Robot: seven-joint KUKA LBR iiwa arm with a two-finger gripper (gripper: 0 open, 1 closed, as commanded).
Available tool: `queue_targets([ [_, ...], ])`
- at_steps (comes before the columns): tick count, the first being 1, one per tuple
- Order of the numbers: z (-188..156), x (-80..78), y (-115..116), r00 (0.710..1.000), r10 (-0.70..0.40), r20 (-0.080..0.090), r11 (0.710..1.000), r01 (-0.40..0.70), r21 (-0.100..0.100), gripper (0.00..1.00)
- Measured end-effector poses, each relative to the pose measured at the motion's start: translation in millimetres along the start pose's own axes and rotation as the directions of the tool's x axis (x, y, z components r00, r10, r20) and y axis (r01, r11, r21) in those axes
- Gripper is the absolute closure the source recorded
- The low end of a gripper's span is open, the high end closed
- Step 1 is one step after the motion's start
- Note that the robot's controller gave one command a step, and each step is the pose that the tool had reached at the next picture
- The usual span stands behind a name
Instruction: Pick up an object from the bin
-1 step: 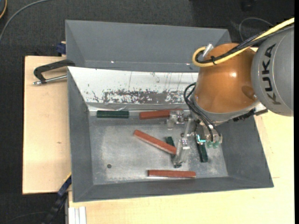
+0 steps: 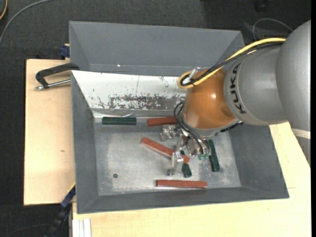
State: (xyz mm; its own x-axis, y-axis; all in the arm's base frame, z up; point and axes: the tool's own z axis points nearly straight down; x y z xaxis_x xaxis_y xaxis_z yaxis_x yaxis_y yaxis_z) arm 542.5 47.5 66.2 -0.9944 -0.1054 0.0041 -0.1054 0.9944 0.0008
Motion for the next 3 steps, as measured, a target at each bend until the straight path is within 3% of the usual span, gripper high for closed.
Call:
queue_targets([
  [1,-4.5,-0.9,0.1,1.0,0.001,0.005,1.0,-0.001,-0.001,1.0],
  [2,-185.6,-3.4,1.4,1.0,-0.015,0.019,1.0,0.015,0.001,1.0],
  [3,-180.6,-2.0,1.2,1.0,-0.015,0.01,1.0,0.015,0.0,0.0],
])
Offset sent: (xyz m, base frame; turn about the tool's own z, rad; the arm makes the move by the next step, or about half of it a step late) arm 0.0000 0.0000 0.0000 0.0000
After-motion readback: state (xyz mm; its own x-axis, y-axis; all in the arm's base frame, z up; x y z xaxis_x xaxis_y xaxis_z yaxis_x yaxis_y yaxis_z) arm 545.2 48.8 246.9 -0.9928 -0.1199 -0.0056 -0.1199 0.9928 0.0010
